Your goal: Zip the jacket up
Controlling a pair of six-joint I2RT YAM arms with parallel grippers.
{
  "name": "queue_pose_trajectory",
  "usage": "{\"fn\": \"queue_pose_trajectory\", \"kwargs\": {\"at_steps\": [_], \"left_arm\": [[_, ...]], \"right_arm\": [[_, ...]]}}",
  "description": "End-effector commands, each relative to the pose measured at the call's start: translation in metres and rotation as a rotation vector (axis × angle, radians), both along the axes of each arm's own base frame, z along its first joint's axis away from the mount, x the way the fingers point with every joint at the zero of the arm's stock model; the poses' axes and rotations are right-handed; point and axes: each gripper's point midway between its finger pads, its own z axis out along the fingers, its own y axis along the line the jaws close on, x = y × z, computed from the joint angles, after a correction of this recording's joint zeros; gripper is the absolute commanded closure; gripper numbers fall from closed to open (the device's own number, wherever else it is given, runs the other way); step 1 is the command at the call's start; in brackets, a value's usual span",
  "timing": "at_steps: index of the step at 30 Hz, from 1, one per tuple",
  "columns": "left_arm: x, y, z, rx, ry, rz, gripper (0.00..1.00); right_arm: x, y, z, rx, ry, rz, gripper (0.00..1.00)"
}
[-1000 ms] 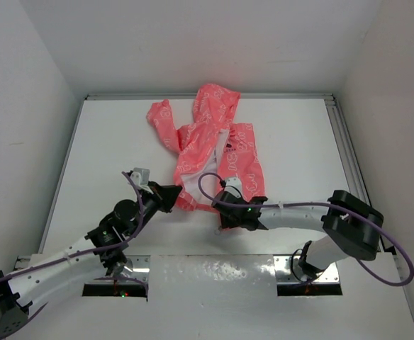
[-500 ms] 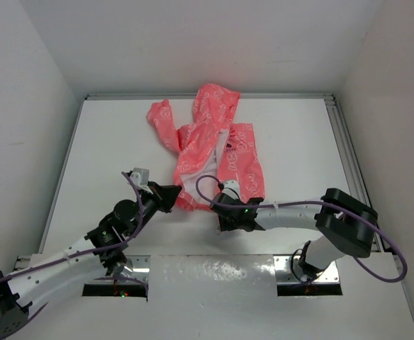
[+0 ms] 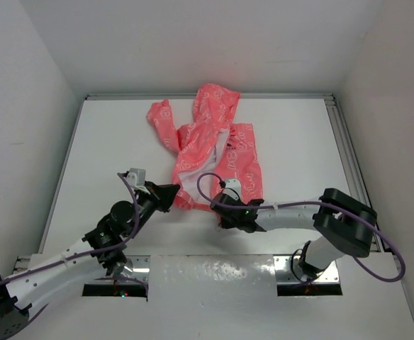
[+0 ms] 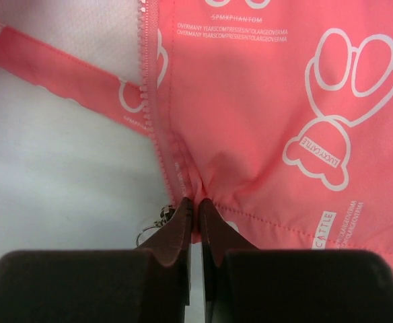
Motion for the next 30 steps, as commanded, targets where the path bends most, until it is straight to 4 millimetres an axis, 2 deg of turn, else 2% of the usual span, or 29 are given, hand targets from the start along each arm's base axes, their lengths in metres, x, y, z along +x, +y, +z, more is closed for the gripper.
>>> {"fn": "queue_pose_trajectory", "kwargs": {"at_steps": [1, 3, 5, 6, 8, 9, 10, 12, 13, 17, 20, 21, 23, 24, 25, 28, 29, 30], "left_arm": [[0.004, 0.0, 0.022, -0.035, -0.041, 0.009, 1.0], [0.004, -0.002, 0.023, -0.042, -0.049, -0.002, 1.0], [0.006, -0.003, 0.021, -0.031, -0.043, 0.004, 1.0], [0.006, -0.004, 0.019, -0.025, -0.03, 0.001, 1.0], [0.004, -0.007, 0.019, -0.035, -0.022, -0.015, 1.0], [0.003, -0.01, 0.022, -0.054, -0.029, -0.032, 1.0], [0.002, -0.012, 0.024, -0.073, -0.022, -0.039, 1.0], [0.001, -0.015, 0.026, -0.061, -0.003, -0.053, 1.0], [0.001, -0.017, 0.039, -0.077, -0.008, -0.059, 1.0], [-0.003, -0.024, 0.045, -0.103, 0.009, -0.091, 1.0], [-0.002, -0.03, 0.047, -0.108, 0.033, -0.11, 1.0], [-0.002, -0.032, 0.051, -0.116, 0.036, -0.114, 1.0], [-0.004, -0.038, 0.051, -0.149, 0.054, -0.136, 1.0], [-0.004, -0.039, 0.048, -0.154, 0.061, -0.139, 1.0], [-0.004, -0.041, 0.049, -0.163, 0.063, -0.142, 1.0], [-0.003, -0.048, 0.058, -0.17, 0.069, -0.164, 1.0], [-0.004, -0.05, 0.056, -0.169, 0.073, -0.173, 1.0], [-0.004, -0.051, 0.055, -0.175, 0.074, -0.178, 1.0]], "right_arm": [[-0.022, -0.018, -0.025, -0.056, 0.088, 0.009, 0.97], [-0.023, -0.016, -0.022, -0.019, 0.08, 0.019, 1.0], [-0.018, -0.001, -0.006, 0.08, 0.036, 0.036, 1.0], [-0.018, -0.001, -0.004, 0.098, 0.026, 0.043, 1.0], [-0.01, 0.013, 0.02, 0.211, -0.047, 0.052, 1.0], [-0.011, 0.009, 0.02, 0.23, -0.064, 0.056, 1.0], [-0.006, 0.017, 0.034, 0.3, -0.109, 0.056, 1.0], [-0.003, 0.018, 0.057, 0.394, -0.178, 0.06, 1.0], [0.001, 0.023, 0.071, 0.448, -0.218, 0.061, 1.0], [0.009, 0.021, 0.106, 0.56, -0.342, 0.057, 1.0], [0.013, 0.022, 0.141, 0.69, -0.442, 0.047, 1.0], [0.015, 0.024, 0.16, 0.751, -0.482, 0.04, 1.0], [0.015, 0.022, 0.167, 0.802, -0.509, 0.037, 1.0], [0.015, 0.022, 0.187, 0.885, -0.55, 0.028, 1.0], [0.014, 0.018, 0.183, 0.905, -0.553, 0.016, 1.0], [0.017, 0.012, 0.202, 0.984, -0.612, -0.021, 1.0], [0.018, 0.012, 0.199, 0.976, -0.611, -0.023, 1.0], [0.018, 0.012, 0.208, 1.015, -0.633, -0.024, 1.0]]}}
